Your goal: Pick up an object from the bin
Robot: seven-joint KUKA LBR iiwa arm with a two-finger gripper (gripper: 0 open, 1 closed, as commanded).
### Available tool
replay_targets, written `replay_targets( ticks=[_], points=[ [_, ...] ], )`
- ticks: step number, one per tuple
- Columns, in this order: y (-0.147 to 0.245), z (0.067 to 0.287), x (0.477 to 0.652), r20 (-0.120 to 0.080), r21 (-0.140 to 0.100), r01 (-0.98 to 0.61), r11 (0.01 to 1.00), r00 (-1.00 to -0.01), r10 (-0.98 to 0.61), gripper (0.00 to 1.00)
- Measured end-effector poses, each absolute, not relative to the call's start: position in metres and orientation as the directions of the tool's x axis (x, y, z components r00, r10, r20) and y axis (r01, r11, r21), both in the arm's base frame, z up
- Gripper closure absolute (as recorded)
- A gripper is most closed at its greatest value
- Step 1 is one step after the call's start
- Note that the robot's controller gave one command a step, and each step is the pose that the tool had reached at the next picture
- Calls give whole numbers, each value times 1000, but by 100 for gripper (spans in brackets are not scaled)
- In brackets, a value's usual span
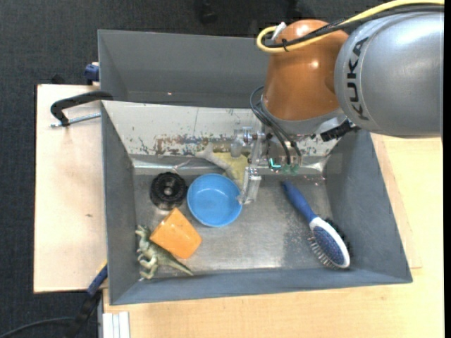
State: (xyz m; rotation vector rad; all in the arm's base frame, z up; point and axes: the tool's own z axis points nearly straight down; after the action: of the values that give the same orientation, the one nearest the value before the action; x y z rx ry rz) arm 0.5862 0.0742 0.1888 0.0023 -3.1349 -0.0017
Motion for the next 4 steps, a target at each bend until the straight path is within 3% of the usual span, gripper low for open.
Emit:
replay_targets(
  ticks=[1, 2, 3, 4],
  points=[
    [143, 89, 571, -13, 3, -43, 999, -999, -43, 0],
    [144, 83, 568, -5, 3, -45, 999, -999, -45, 100],
    [143, 83, 568, -5, 1, -44, 999, -999, -44, 0],
    [179, 78, 547, -4, -8, -304, 953, -953, -304, 0]
  ],
)
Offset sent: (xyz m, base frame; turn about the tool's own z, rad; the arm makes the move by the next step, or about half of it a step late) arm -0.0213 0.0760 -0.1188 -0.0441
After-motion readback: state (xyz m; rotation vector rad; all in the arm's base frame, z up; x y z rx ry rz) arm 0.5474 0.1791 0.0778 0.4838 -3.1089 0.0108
